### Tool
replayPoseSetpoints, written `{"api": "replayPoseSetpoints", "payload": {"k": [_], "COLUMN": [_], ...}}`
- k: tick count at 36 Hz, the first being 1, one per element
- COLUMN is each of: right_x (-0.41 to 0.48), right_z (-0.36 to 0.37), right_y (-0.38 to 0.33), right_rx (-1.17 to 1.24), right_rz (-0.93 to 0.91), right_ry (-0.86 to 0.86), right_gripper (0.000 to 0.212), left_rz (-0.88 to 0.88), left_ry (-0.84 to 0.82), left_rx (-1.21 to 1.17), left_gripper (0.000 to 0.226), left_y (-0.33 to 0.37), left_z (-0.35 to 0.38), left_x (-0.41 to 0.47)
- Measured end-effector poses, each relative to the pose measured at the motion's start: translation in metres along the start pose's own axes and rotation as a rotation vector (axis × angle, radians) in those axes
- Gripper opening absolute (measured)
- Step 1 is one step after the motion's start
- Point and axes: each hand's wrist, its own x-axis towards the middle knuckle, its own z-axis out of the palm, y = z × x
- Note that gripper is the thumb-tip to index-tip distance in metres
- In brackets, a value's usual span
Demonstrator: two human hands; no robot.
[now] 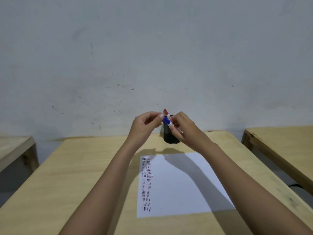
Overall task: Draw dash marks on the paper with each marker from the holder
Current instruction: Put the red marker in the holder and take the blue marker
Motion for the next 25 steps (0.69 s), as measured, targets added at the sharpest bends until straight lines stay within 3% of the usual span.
{"api": "replayPoseSetpoints", "payload": {"k": [5,12,22,25], "right_x": [-0.015,-0.031,-0.059,-0.065], "right_z": [0.009,0.017,0.017,0.024], "right_y": [-0.015,-0.026,-0.017,-0.016], "right_rx": [-0.068,0.062,0.501,0.711], "right_rz": [-0.056,0.009,0.327,0.44], "right_ry": [-0.098,-0.148,-0.1,0.031], "right_gripper": [0.015,0.007,0.004,0.007], "left_rz": [-0.005,-0.014,-0.214,-0.267], "left_ry": [-0.055,-0.018,0.197,0.235], "left_rx": [0.17,0.216,-0.254,-0.347], "left_gripper": [0.005,0.011,0.01,0.008], "left_y": [0.0,-0.007,-0.032,-0.04], "left_z": [-0.008,-0.015,-0.035,-0.037], "left_x": [-0.028,-0.051,-0.07,-0.074]}}
